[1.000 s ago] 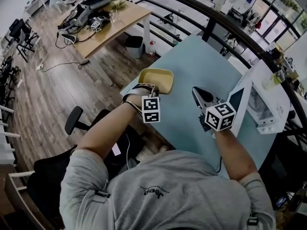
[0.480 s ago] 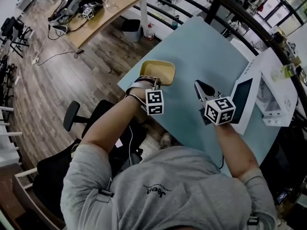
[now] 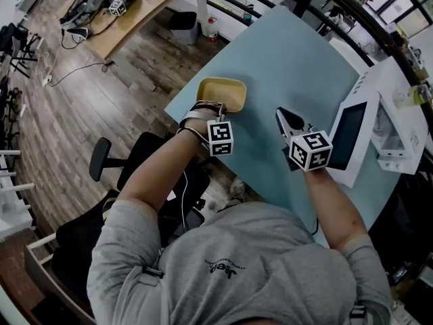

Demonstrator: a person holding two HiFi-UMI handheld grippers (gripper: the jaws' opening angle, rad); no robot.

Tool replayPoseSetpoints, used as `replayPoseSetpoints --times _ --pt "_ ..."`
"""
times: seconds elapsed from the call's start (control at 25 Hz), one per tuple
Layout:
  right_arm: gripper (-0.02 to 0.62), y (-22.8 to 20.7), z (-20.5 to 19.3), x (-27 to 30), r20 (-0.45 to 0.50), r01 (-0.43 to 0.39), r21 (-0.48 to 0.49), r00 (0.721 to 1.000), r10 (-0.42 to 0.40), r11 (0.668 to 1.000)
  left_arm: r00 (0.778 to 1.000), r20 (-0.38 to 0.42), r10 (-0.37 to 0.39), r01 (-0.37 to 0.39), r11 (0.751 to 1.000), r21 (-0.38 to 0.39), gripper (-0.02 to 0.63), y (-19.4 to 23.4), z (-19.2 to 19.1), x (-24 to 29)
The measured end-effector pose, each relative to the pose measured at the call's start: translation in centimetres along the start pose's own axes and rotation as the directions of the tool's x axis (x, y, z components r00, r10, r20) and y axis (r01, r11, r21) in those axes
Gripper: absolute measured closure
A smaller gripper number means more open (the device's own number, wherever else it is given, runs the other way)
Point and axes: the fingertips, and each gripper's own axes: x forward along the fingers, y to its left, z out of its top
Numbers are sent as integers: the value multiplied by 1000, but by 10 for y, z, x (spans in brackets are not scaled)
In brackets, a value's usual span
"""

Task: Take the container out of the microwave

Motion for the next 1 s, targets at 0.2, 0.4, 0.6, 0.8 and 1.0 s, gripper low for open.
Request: replayPoseSetpoints --times 0.2,0.4,0.6,0.8,1.0 --pt "578 -2 -14 0 -24 8 9 1000 -8 1000 1000 -7 1 -1 1000 10 534 -11 -1 13" --pt "578 -6 -26 -3 -41 21 19 999 -20 1000 1000 -14 -4 4 999 43 534 -19 3 22" --pt "578 -8 -32 -5 -47 26 24 999 -25 999 999 -35 6 -3 997 82 535 -24 5 30" --pt "578 -9 -36 -9 -49 32 29 998 -31 999 999 -42 1 2 996 86 534 -23 4 31" --pt "578 -12 -37 -18 -46 36 28 998 -34 999 998 -55 11 -6 996 87 500 -22 5 31"
